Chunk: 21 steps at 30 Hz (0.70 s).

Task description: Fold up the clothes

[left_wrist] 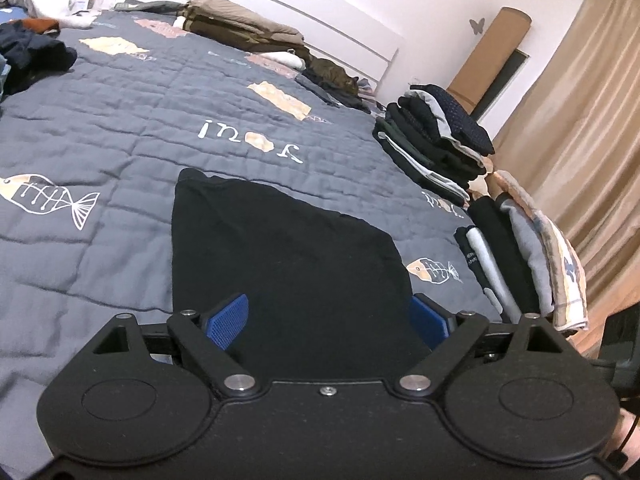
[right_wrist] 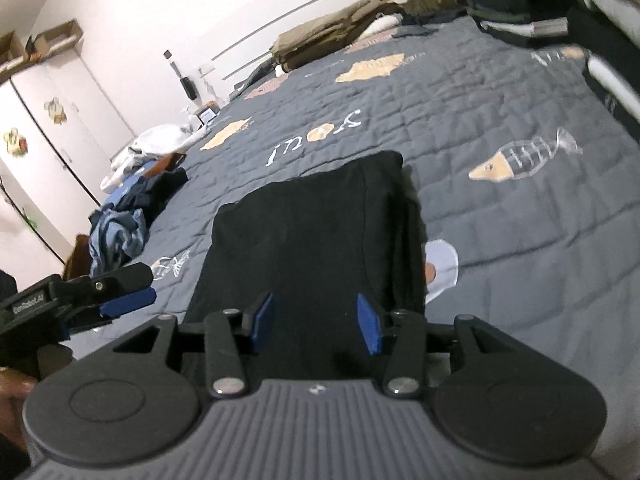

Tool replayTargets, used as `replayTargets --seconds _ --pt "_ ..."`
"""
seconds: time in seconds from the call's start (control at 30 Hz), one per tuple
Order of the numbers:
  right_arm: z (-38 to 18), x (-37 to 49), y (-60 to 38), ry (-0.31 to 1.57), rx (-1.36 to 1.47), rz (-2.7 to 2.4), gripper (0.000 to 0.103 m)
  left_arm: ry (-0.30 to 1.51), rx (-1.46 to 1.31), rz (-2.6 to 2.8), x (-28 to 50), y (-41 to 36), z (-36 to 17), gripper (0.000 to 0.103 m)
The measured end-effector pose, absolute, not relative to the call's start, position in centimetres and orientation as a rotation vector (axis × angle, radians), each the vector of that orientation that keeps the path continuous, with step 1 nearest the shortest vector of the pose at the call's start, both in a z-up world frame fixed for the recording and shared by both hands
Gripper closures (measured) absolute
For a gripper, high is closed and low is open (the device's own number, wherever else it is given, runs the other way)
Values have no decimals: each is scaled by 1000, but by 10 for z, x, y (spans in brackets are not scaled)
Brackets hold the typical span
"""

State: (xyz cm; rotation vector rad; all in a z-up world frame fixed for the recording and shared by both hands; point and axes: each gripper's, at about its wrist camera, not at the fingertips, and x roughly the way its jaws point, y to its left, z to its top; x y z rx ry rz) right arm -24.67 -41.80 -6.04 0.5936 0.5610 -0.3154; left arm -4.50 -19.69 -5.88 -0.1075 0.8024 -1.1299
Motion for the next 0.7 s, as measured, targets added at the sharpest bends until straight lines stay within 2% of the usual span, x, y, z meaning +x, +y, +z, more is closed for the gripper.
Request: replayTargets --seconds 0.4,0.7 --pt "-38 -203 -467 579 426 -309 57 765 -71 -1173 -41 -210 -54 16" --pt "-48 -154 -512 587 335 -295 57 743 -66 -1215 -21 -222 -53 16"
